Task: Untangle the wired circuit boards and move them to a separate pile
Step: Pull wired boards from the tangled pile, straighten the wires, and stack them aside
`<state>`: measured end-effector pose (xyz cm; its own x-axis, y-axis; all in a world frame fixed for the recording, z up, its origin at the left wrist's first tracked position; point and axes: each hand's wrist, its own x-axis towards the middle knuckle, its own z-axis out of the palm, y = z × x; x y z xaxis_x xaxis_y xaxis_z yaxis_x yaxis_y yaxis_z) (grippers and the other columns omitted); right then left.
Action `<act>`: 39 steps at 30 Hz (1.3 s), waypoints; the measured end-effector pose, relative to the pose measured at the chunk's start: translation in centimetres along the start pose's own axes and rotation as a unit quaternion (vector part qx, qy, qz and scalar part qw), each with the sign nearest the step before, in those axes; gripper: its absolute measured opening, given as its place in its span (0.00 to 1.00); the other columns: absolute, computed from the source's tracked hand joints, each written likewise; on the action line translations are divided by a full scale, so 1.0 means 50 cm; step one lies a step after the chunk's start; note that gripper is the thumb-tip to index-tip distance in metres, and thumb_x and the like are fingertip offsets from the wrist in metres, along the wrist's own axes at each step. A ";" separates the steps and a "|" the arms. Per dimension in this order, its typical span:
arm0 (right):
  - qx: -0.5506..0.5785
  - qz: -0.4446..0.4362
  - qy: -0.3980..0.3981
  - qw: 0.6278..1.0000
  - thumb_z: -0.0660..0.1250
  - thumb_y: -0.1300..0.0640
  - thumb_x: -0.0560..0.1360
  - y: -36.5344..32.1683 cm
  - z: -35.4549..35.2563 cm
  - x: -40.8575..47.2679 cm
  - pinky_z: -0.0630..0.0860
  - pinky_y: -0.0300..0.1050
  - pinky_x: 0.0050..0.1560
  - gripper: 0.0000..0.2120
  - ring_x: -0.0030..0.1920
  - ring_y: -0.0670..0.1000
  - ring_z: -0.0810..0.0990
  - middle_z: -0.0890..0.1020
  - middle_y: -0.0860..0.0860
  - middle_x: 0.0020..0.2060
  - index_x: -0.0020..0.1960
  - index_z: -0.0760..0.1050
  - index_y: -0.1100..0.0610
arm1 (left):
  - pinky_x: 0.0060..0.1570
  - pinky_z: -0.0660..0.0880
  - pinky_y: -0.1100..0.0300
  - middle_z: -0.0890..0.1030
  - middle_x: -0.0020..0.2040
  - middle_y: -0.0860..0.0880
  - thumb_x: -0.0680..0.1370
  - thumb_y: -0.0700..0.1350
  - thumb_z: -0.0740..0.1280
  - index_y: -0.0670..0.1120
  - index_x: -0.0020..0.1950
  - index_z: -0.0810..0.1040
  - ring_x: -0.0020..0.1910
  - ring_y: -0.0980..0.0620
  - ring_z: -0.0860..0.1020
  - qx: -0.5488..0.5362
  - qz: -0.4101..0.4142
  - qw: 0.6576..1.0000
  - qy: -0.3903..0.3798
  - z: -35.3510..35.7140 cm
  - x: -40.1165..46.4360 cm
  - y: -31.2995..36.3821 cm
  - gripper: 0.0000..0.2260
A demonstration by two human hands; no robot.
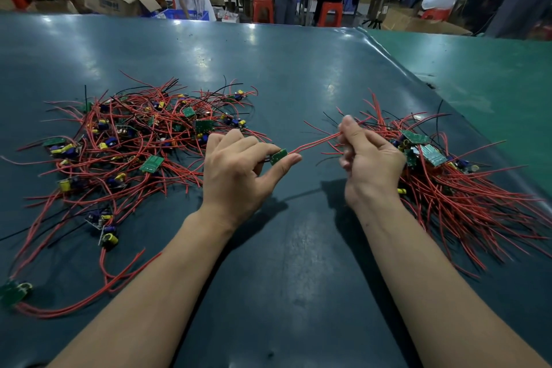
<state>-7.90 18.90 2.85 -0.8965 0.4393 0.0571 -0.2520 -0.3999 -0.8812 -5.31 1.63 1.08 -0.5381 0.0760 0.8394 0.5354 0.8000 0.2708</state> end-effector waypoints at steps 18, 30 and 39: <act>-0.094 0.113 -0.258 0.955 0.71 0.60 0.75 0.016 0.018 -0.055 0.61 0.33 0.21 0.05 0.22 0.43 0.65 0.75 0.48 0.25 0.42 0.82 0.61 | 0.36 0.70 0.52 0.77 0.30 0.46 0.75 0.53 0.73 0.40 0.42 0.84 0.31 0.45 0.71 -0.050 0.004 0.998 -0.023 -0.004 -0.003 -0.006 0.15; 0.067 0.025 -0.021 0.997 0.65 0.52 0.80 -0.017 -0.004 -0.002 0.60 0.34 0.21 0.13 0.20 0.45 0.66 0.77 0.50 0.28 0.42 0.81 0.57 | 0.37 0.74 0.53 0.80 0.33 0.47 0.74 0.51 0.74 0.41 0.42 0.84 0.33 0.45 0.75 -0.043 -0.024 0.999 0.016 -0.007 -0.001 -0.013 0.13; -0.191 0.088 -0.383 0.899 0.60 0.40 0.71 0.023 0.023 -0.079 0.68 0.36 0.19 0.20 0.21 0.48 0.73 0.81 0.52 0.30 0.46 0.77 0.57 | 0.38 0.74 0.47 0.77 0.36 0.43 0.80 0.49 0.64 0.39 0.52 0.84 0.36 0.41 0.76 -0.016 -0.011 1.000 0.020 -0.013 -0.003 -0.012 0.15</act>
<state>-5.06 15.80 2.15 -0.9350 -0.3457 0.0785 -0.0694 -0.0387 -0.9968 -5.11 0.74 1.11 -0.5238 0.0338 0.8512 0.5446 0.7816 0.3041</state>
